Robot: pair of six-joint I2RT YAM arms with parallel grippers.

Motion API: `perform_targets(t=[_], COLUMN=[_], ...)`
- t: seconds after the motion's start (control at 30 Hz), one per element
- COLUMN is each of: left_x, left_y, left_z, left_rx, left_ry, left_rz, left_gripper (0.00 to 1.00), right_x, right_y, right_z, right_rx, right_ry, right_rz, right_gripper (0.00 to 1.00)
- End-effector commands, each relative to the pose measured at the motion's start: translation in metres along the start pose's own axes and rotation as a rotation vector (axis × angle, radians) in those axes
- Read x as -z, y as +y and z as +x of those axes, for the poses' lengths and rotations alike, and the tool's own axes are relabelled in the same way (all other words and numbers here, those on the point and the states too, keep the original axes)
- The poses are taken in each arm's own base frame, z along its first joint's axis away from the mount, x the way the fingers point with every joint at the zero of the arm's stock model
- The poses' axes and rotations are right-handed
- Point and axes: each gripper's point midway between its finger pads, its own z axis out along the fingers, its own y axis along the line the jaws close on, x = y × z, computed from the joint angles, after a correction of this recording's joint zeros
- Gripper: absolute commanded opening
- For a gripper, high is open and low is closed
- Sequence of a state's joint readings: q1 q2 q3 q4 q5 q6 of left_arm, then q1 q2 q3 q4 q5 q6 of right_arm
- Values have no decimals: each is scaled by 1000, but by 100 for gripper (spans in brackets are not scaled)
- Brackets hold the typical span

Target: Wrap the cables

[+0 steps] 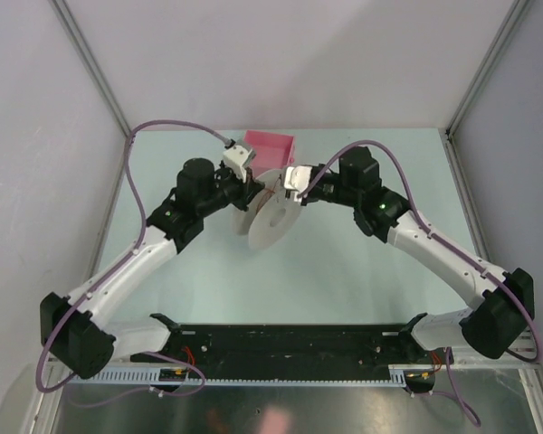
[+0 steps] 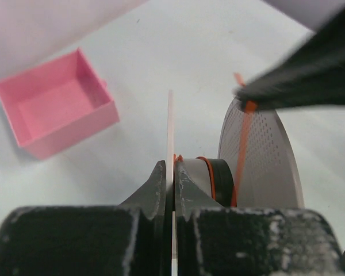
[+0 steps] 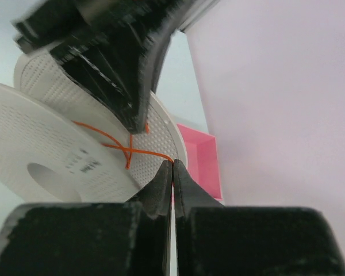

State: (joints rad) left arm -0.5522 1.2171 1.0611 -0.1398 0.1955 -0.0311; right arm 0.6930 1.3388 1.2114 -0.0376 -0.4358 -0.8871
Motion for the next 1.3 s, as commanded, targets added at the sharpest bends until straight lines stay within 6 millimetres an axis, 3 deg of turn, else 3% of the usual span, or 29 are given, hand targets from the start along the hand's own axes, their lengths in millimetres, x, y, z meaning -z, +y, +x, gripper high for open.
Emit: perform_targets(t=[0.0,0.13,0.3,0.53,1.0,1.13,1.27], left_x=[24,47,72,96,104,93,70], left_y=[-42,-56,-58,-71,-89,-95,-98], left_z=[-28,-31,-51,-69,-78,-74,-69], left_rx=[-311,-388,-449,-522,-821,-931,-1077], left_ry=[-180,-238,-311,-376,-513,-542,-560], left_rz=[257,409,547,683,656,625,593], left_gripper=[0,0,0,0,0,0,0], right_x=[18,38,59,68,68,68,72], right_y=[-46,-43,-26,-12,-14,-24,-29], right_z=[-17,-5,-11,2,38,47,71], right_rx=[-27,-108,-146,-152,-134,-133,-134], right_ry=[-67,-83,-114,-76,-6,25,98], right_rz=[58,-26,-119,-168,-104,-28,64], right_gripper=[0,0,0,0,0,0,0])
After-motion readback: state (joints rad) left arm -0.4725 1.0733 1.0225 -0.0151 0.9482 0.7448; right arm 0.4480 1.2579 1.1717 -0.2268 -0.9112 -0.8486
